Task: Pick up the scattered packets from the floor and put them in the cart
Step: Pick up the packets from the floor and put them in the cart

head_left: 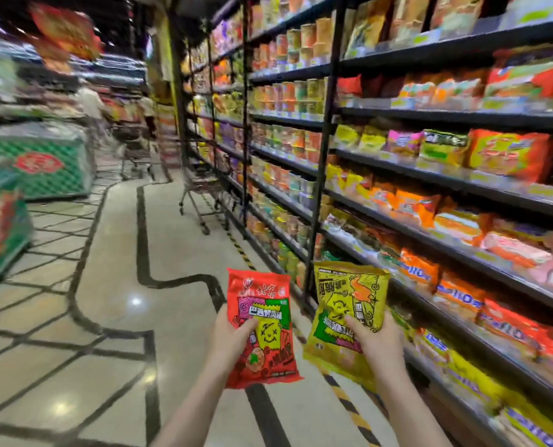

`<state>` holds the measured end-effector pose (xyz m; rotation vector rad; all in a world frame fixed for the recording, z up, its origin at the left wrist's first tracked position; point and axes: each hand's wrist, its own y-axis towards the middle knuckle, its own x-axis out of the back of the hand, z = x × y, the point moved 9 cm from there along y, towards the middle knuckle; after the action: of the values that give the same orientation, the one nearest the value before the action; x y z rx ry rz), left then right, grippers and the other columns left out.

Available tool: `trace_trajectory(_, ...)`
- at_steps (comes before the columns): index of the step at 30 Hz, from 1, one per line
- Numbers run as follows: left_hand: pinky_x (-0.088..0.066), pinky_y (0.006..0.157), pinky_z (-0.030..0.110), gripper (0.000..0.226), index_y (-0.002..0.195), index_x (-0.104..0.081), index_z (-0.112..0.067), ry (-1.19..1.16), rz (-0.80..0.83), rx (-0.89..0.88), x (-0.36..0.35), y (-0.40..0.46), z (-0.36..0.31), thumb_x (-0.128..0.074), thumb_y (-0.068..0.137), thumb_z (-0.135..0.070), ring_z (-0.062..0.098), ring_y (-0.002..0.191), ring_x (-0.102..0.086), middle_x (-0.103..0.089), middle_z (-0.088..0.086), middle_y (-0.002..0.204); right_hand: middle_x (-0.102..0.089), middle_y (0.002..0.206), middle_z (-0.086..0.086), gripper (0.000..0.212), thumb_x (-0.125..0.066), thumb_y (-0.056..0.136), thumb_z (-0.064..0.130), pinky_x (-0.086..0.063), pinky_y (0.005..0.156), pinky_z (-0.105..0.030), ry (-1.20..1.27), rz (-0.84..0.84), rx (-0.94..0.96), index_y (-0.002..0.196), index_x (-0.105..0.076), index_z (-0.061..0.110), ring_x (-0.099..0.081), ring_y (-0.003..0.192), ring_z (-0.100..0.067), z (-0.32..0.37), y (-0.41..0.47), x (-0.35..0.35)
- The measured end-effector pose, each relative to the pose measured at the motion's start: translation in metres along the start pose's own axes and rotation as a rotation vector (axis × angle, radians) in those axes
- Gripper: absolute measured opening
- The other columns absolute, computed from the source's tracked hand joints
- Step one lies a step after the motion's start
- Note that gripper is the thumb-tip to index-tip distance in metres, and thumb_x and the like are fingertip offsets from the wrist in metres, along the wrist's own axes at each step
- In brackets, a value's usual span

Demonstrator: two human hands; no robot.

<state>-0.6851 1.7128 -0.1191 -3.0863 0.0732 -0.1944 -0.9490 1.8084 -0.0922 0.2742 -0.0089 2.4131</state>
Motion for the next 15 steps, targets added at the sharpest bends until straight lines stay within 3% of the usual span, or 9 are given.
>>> trace_trajectory(4, -0.053, 0.085, 0.044, 0.022, 0.101, -0.057, -0.025, 0.071, -0.140, -0.033, 0.005, 0.081, -0.010, -0.066, 0.081, -0.022, 0.020, 0.089, -0.067, -0.070, -0.001, 0.097, -0.066, 0.084, 0.004, 0.026, -0.077, 0.075, 0.017, -0.052, 0.087, -0.045, -0.020, 0.143, 0.027, 0.081, -0.055, 0.029, -0.066, 0.086, -0.025, 0.006, 0.090, -0.074)
trace_trajectory(9, -0.045, 0.075, 0.028, 0.017, 0.098, -0.055, -0.025, 0.136, -0.317, -0.059, -0.012, 0.190, -0.041, -0.064, 0.084, -0.019, 0.011, 0.080, -0.060, -0.064, -0.007, 0.088, -0.067, 0.088, -0.002, 0.028, -0.078, 0.074, 0.019, -0.051, 0.088, -0.044, -0.088, 0.252, 0.097, 0.094, -0.058, 0.023, -0.065, 0.092, -0.028, 0.023, 0.219, -0.147)
trace_trajectory(15, -0.043, 0.072, 0.028, 0.023, 0.102, -0.058, -0.021, 0.102, -0.414, -0.019, -0.026, 0.306, -0.056, -0.067, 0.081, -0.017, 0.018, 0.086, -0.063, -0.065, -0.005, 0.088, -0.066, 0.097, -0.006, 0.035, -0.076, 0.076, 0.019, -0.049, 0.089, -0.040, -0.134, 0.334, 0.127, 0.107, -0.059, 0.015, -0.062, 0.097, -0.029, 0.034, 0.343, -0.222)
